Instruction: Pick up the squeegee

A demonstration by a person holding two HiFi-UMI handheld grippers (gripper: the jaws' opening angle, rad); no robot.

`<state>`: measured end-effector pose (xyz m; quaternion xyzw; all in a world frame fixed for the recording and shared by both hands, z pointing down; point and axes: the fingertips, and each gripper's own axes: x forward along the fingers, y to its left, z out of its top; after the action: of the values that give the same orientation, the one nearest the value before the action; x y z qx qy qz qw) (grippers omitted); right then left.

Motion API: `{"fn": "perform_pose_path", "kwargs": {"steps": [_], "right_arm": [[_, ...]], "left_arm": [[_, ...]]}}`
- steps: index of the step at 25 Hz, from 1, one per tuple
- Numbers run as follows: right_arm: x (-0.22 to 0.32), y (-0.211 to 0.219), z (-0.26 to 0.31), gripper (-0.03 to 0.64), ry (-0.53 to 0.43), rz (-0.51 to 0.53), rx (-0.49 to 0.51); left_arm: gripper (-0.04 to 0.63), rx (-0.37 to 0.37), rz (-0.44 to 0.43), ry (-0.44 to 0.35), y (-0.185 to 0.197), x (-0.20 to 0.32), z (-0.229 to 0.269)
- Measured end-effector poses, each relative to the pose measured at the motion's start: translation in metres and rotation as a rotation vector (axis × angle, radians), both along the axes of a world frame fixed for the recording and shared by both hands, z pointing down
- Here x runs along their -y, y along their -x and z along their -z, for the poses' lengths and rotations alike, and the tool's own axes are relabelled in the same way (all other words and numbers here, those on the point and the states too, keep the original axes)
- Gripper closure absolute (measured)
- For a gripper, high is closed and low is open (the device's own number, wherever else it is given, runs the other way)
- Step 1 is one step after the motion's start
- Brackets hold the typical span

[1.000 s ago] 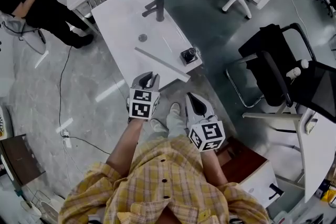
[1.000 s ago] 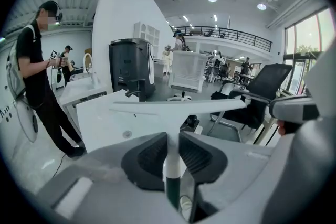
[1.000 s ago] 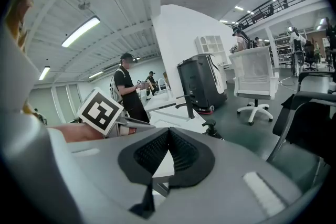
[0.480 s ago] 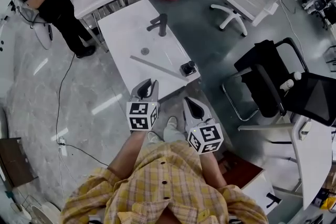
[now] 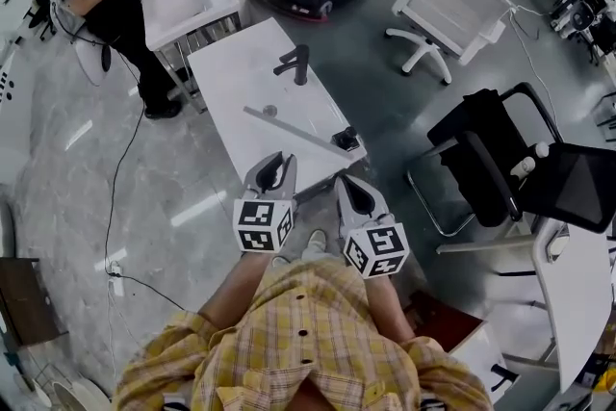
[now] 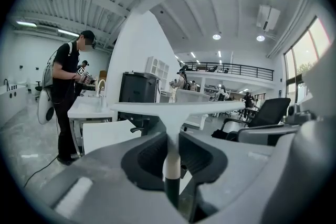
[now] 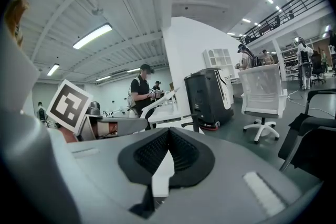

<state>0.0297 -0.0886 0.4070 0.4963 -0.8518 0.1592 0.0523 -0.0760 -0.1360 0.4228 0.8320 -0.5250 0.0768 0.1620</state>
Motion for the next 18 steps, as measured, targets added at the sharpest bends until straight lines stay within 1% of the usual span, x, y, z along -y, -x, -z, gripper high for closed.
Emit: {"fn": "perform_pose_path", "kwargs": {"steps": [7,18], "right_arm": [[0.004,-0.002,0.012,0.62,-0.034,-0.015,0.012],[0.011,-0.004,0.021,0.62,-0.061,-0.038,0.038]], "left_arm": [[0.52,-0.001,-0.01,-0.062,-0.001,-0.008,0.02],[0.52,-0.002,-0.024,-0.113,-0.005,-0.016,0.035]]}}
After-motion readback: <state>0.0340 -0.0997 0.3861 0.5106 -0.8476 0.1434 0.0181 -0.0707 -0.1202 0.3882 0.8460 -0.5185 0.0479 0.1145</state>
